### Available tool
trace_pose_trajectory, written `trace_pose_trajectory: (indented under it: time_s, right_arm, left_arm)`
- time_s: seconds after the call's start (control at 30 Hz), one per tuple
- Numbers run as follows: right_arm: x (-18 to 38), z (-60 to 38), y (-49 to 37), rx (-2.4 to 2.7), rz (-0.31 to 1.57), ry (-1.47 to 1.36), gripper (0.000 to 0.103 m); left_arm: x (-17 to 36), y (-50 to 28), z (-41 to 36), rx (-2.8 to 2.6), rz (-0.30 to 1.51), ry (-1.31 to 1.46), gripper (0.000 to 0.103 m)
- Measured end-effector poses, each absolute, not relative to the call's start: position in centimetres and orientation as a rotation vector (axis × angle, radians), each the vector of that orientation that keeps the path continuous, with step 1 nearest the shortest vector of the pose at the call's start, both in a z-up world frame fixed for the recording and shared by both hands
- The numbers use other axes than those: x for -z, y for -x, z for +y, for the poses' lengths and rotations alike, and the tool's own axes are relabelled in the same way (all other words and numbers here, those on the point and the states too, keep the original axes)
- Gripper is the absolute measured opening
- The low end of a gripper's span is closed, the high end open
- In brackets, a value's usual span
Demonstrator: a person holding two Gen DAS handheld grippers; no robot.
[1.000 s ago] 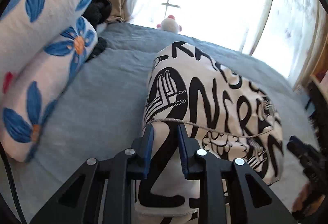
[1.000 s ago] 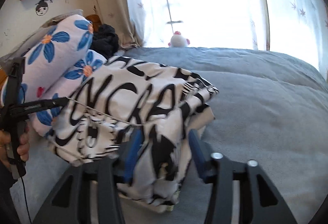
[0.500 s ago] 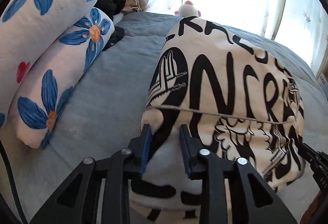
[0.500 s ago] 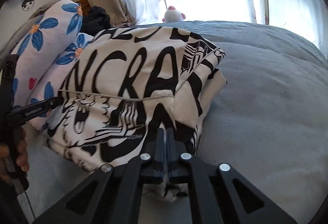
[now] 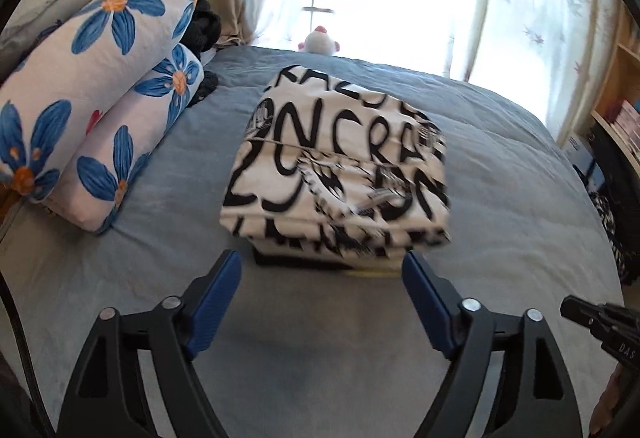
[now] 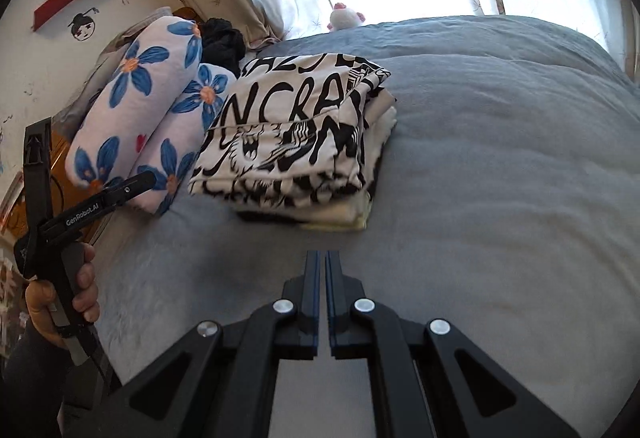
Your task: Fold large clothes
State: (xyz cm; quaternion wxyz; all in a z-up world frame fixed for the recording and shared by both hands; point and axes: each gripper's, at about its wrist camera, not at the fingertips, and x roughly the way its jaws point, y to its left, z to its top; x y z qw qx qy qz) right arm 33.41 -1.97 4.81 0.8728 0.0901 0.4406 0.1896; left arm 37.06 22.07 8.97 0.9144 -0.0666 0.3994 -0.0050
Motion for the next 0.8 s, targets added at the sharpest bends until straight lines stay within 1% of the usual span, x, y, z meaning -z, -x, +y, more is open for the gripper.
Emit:
trace_pose_trajectory:
  time_s: [0.03, 0.07, 0.1, 0.13, 0.17, 0.2, 0.37, 0.43, 0.47, 0.5, 0.67, 0.8]
  right_arm:
    - [-5.4, -2.4, -32.1, -0.392, 0.919, -0.180, 0.004]
    - [-6.1, -2.8, -30.4, -0.390, 0.914, -0.176, 0.009]
    - [-6.7, -3.2, -29.4, -0.392, 0.907, -0.177, 0.018]
    - [-7.2, -3.5, -28.4, -0.397, 0.897, -0.177, 0.025]
    - [-7.8, -3.8, -26.8, -0.393, 0.887, -0.169, 0.037]
    - [-8.2, -4.1, -25.6, -0.393, 0.874, -0.162, 0.044]
    - [-9.3, -5.5, -20.0, -0.372, 0.845, -0.138, 0.045]
    - [-9.0, -6.1, -18.1, -0.357, 0.842, -0.124, 0.048]
    - [-8.8, -6.4, -17.2, -0.344, 0.841, -0.116, 0.052]
    - [-8.5, -6.7, -16.1, -0.328, 0.838, -0.109, 0.053]
    - [-6.9, -8.0, -12.6, -0.267, 0.842, -0.100, 0.053]
    - [-5.2, -8.9, -10.1, -0.202, 0.832, -0.090, 0.056]
  left_arm:
    - [-9.6, -35.1, 21.1, 0.017, 0.822, 0.120, 0.087]
    - [-9.9, -34.0, 20.5, 0.020, 0.821, 0.110, 0.088]
    - [-10.2, -32.5, 19.6, 0.018, 0.822, 0.094, 0.088]
    - [-10.5, -31.2, 18.8, 0.014, 0.825, 0.083, 0.088]
    - [-10.8, -29.9, 18.1, 0.018, 0.830, 0.077, 0.088]
    - [-11.0, -28.8, 17.5, 0.015, 0.839, 0.075, 0.088]
    - [-11.7, -23.1, 14.3, 0.068, 0.848, 0.073, 0.090]
    - [-12.0, -20.9, 12.9, 0.101, 0.831, 0.071, 0.103]
    - [-12.2, -19.7, 12.3, 0.114, 0.814, 0.069, 0.103]
    - [-12.3, -18.9, 11.7, 0.119, 0.798, 0.062, 0.103]
    - [-12.4, -14.2, 9.1, 0.122, 0.730, 0.018, 0.103]
    - [-11.4, -11.5, 7.8, 0.089, 0.702, -0.010, 0.103]
